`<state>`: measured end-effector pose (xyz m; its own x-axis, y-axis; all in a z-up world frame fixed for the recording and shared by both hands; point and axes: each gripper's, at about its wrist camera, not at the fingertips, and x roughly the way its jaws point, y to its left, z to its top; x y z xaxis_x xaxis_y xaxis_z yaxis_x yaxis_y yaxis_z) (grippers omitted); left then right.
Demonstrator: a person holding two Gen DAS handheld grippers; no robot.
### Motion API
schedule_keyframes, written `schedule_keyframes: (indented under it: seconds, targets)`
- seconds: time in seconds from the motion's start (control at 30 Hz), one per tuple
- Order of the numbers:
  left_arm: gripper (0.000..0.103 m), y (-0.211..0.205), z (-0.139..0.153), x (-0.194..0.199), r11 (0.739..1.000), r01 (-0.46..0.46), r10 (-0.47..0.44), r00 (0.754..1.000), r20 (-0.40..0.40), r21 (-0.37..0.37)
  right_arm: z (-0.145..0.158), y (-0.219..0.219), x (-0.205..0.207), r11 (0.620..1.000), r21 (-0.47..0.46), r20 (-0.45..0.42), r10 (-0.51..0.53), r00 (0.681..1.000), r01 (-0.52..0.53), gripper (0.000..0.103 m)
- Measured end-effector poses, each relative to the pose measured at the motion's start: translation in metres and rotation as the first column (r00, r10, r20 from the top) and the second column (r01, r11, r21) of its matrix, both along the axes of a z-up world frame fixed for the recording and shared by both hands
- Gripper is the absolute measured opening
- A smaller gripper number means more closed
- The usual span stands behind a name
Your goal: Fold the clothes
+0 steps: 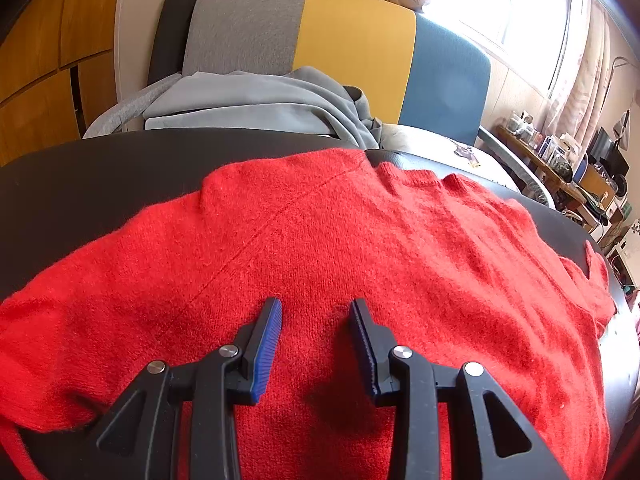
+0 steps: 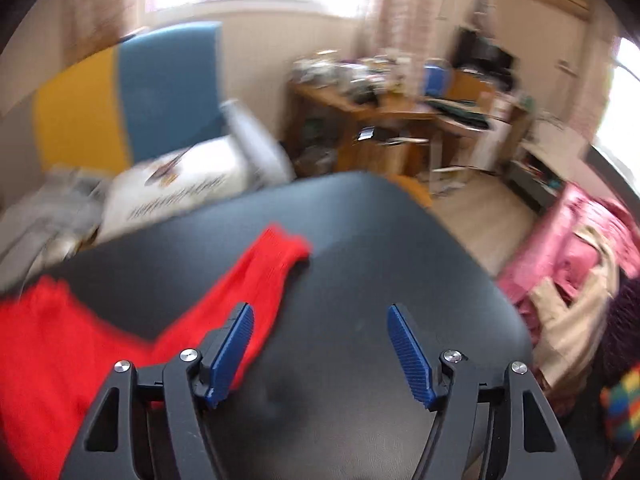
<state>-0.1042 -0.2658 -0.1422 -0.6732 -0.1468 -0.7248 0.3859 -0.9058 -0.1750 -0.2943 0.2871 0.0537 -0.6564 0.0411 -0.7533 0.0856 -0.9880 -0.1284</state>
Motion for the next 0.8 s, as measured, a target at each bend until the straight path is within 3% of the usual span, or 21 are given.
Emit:
schedule_keyframes:
  seconds: [0.1,0.13,0.23,0.33,0.37,0.47,0.5,0.57,0.63,0.7,0.8]
  targets:
    - [0.036,0.001,0.001,-0.001,1.0,0.0,0.001,1.0,0.005,-0.007,-0.034,-0.024,0.034,0.969,0.125,0.068,0.206,0.976,-0.213,0.071]
    - [0.036,0.002,0.001,-0.001,1.0,-0.001,0.001,1.0,0.006,-0.008,-0.047,-0.034,0.042,0.944,0.176,0.096,0.266,0.959,-0.28,0.071]
    - [0.036,0.002,0.001,-0.001,1.0,-0.001,0.001,1.0,0.01,-0.013,-0.086,-0.068,0.058,0.808,0.348,0.18,0.439,0.88,-0.475,0.071]
    - [0.036,0.003,0.002,-0.002,1.0,-0.001,0.002,1.0,0.015,-0.022,-0.102,-0.076,0.049,0.73,0.393,0.204,0.524,0.827,-0.559,0.071]
    - [0.036,0.004,0.002,-0.002,1.0,-0.002,0.002,1.0,0.018,-0.029,-0.103,-0.076,0.041,0.727,0.381,0.203,0.538,0.818,-0.572,0.071]
    - [0.036,0.007,0.002,-0.003,0.999,-0.003,0.004,1.0,0.026,-0.049,-0.083,-0.048,-0.018,0.88,0.178,0.103,0.429,0.897,-0.441,0.071]
    - [0.036,0.008,0.002,-0.003,0.999,-0.003,0.004,1.0,0.029,-0.054,-0.081,-0.042,-0.032,0.901,0.163,0.075,0.396,0.915,-0.402,0.071]
    - [0.037,0.008,0.002,-0.004,0.998,-0.003,0.005,0.999,0.032,-0.06,-0.083,-0.035,-0.058,0.918,0.194,0.038,0.345,0.938,-0.346,0.071]
    - [0.037,0.008,0.002,-0.004,0.998,-0.003,0.005,0.999,0.032,-0.062,-0.093,-0.032,-0.085,0.913,0.229,0.059,0.334,0.941,-0.339,0.071]
    - [0.037,0.01,0.002,-0.004,0.997,-0.004,0.007,0.999,0.034,-0.071,-0.103,-0.021,-0.115,0.947,0.131,0.116,0.278,0.954,-0.292,0.071]
    - [0.037,0.012,0.002,-0.004,0.997,-0.005,0.008,0.999,0.039,-0.081,-0.11,-0.007,-0.146,0.981,-0.014,0.128,0.194,0.973,-0.193,0.071]
